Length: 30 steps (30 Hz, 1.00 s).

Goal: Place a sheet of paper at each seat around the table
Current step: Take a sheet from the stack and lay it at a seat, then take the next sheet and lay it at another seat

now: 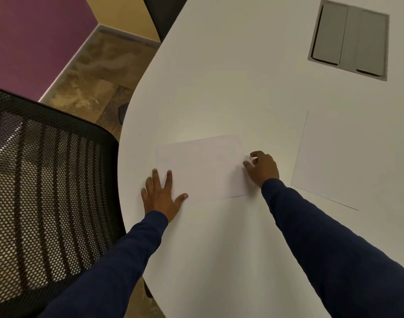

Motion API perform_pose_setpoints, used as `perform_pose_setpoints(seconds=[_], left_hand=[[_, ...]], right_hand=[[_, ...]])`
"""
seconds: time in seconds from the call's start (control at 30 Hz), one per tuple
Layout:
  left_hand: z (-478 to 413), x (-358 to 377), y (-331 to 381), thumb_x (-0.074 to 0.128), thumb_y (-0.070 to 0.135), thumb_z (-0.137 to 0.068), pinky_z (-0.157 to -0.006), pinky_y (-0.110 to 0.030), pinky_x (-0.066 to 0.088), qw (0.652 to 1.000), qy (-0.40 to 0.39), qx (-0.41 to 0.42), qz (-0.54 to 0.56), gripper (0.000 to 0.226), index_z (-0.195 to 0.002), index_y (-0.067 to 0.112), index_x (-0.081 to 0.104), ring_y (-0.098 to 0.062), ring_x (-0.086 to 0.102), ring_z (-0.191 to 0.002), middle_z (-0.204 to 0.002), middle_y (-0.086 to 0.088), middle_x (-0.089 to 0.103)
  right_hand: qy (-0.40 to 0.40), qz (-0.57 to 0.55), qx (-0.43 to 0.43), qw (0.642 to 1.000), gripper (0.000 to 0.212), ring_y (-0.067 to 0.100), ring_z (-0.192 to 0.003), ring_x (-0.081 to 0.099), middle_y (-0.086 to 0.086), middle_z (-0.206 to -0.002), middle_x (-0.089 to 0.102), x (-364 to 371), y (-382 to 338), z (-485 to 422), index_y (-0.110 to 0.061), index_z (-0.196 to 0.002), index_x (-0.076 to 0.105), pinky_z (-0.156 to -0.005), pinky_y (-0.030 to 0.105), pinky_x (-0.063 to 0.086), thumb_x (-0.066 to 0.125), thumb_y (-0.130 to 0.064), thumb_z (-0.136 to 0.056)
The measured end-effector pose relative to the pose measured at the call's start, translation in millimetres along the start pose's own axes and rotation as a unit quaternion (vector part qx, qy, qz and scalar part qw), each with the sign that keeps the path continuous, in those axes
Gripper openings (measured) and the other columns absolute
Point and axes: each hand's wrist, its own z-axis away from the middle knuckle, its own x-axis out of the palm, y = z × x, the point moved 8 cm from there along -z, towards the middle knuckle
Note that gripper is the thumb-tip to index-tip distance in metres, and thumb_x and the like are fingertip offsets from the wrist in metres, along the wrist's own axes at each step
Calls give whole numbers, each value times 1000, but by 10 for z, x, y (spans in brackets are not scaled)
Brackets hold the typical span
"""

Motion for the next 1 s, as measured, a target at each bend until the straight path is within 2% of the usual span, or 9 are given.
perform_pose_setpoints(seconds=[0.13, 0.23, 0.4, 0.6, 0.77, 0.87, 1.0], left_hand=[[-20, -17, -29, 32, 76, -89, -119, -52, 14, 1000, 2, 0, -13, 91, -158, 31, -5, -35, 1, -149, -163, -12, -15], [-3, -39, -10, 32, 75, -89, -120, -51, 13, 1000, 6, -1, 2, 93, -158, 28, -9, -35, 1, -150, -164, -12, -15], [194, -76, 251, 31, 71, -92, -122, -48, 9, 999, 38, 3, 19, 94, -157, 18, -11, -33, 0, -151, -164, -13, -14], [603, 130, 1274, 29, 67, -95, -123, -45, -3, 994, 21, 99, 34, 91, -156, 15, -16, -30, -14, -152, -162, -12, -24], [1043, 396, 2353, 28, 66, -96, -123, -43, -6, 978, -10, 203, 38, 90, -157, 13, -13, -28, -17, -151, -163, -12, -22], [1201, 505, 2908, 30, 65, -96, -124, -40, -4, 973, -35, 216, 70, 90, -158, 11, -9, -25, -13, -152, -164, -11, -17], [1204, 580, 3483, 31, 64, -97, -124, -37, -2, 975, -69, 183, 101, 90, -157, 9, -7, -26, -9, -153, -165, -13, -12]], right_hand=[[-9, 25, -11, 1000, 48, 29, -113, 58, 10, -128, 55, -27, 122, 172, -19, -134, 52, -93, 39, 49, 63, -37, -92], [-6, 30, -16, 999, 50, 29, -115, 56, 10, -130, 52, -107, 248, 320, -20, -137, 50, -92, 38, 47, 63, -37, -92], [32, 33, -15, 999, 54, 30, -126, 49, 9, -138, 47, -357, 568, 579, -21, -141, 46, -94, 40, 45, 63, -34, -92], [91, 37, 18, 995, 63, 30, -135, 39, 10, -151, 37, -808, 1167, 815, -16, -149, 39, -106, 44, 40, 63, -35, -93], [113, 41, 46, 992, 70, 29, -148, 25, 11, -163, 22, -1157, 1689, 897, -13, -155, 29, -116, 45, 31, 59, -37, -96], [111, 44, 52, 991, 73, 26, -152, 17, 9, -166, 14, -1306, 1962, 914, -13, -157, 23, -120, 43, 25, 56, -39, -97], [100, 66, 48, 992, 77, 25, -155, 6, 9, -168, 5, -1434, 2239, 876, -13, -159, 15, -124, 41, 18, 52, -42, -98]])
